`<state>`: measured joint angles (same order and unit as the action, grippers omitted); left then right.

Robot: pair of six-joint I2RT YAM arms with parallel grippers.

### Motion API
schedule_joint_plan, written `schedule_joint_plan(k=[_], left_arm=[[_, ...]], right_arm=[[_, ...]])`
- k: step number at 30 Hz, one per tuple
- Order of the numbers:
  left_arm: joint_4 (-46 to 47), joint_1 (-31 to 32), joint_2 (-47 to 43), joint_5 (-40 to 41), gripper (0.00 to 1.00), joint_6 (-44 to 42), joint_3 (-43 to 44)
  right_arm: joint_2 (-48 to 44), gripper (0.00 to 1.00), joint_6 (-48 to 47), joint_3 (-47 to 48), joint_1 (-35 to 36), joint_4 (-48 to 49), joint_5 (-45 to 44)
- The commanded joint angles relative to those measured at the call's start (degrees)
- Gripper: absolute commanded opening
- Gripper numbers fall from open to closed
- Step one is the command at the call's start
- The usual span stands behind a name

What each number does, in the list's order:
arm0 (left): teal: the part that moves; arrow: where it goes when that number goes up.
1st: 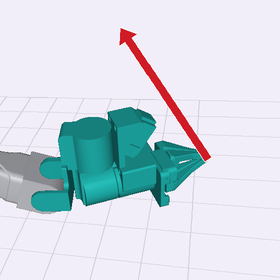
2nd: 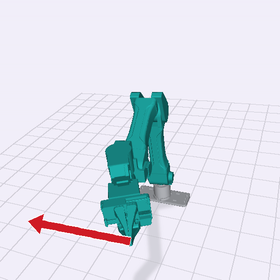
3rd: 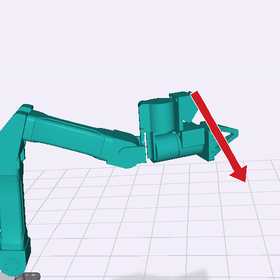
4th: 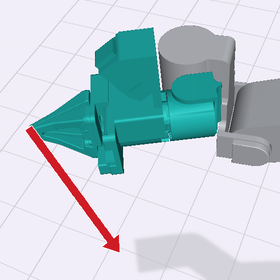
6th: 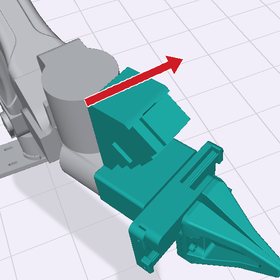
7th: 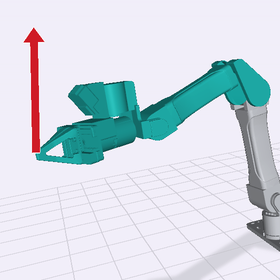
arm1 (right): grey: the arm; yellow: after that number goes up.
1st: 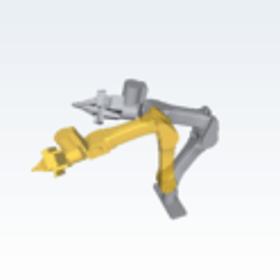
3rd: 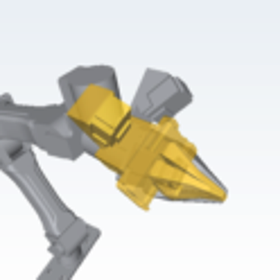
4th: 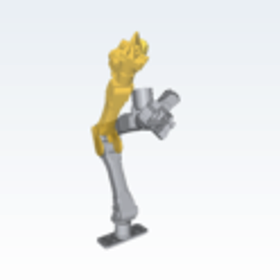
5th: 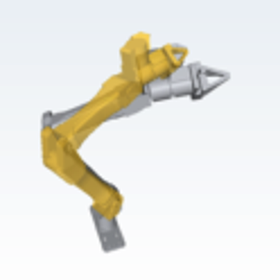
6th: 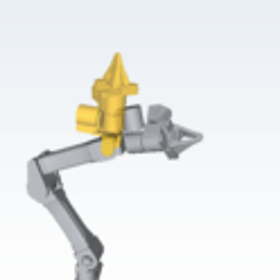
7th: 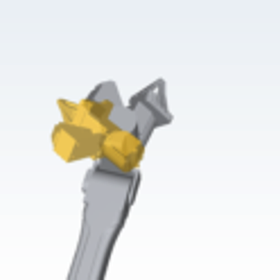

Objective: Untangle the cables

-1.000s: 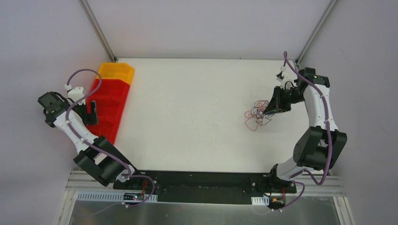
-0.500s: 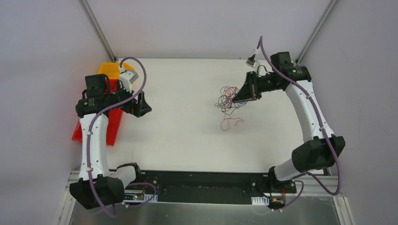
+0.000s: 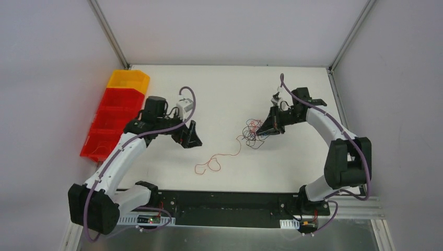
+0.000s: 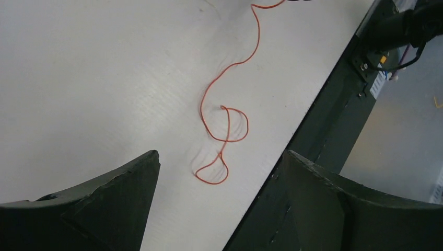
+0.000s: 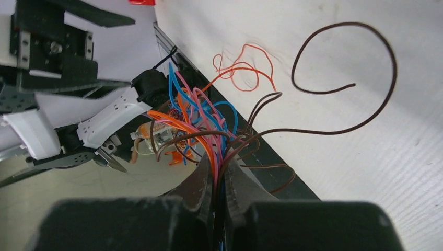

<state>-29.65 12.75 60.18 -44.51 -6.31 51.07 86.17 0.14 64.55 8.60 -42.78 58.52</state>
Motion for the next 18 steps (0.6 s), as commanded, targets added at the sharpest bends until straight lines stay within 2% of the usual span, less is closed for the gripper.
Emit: schedule_joint_plan(k=[1, 7, 12, 15, 18], left_arm=[[10.5, 9.9, 5.3, 4.3, 0.87, 2.4, -1.3], [17.6, 19.3, 14.9, 7.1, 0.88, 1.4, 0.1], [18.2, 24.5, 22.3, 5.7, 0.83, -7.1, 4.9], [18.2, 26.3, 24.8, 5.4, 0.78, -12.2, 7.7], [18.3, 28.7, 25.6, 5.9, 0.67, -18.5, 8.8]], right_arm=[[3.1, 0.00, 6.2, -3.2, -0.1, 9.8, -1.3], [3.7, 0.00, 5.2, -4.0, 0.1, 9.5, -1.3], [1.5, 0.00, 3.4, -4.2, 0.9, 7.2, -0.7], [0.1, 0.00, 2.0, -4.5, 1.7, 5.9, -1.1], [-0.7, 0.00, 1.1, -4.5, 2.6, 5.0, -1.3]])
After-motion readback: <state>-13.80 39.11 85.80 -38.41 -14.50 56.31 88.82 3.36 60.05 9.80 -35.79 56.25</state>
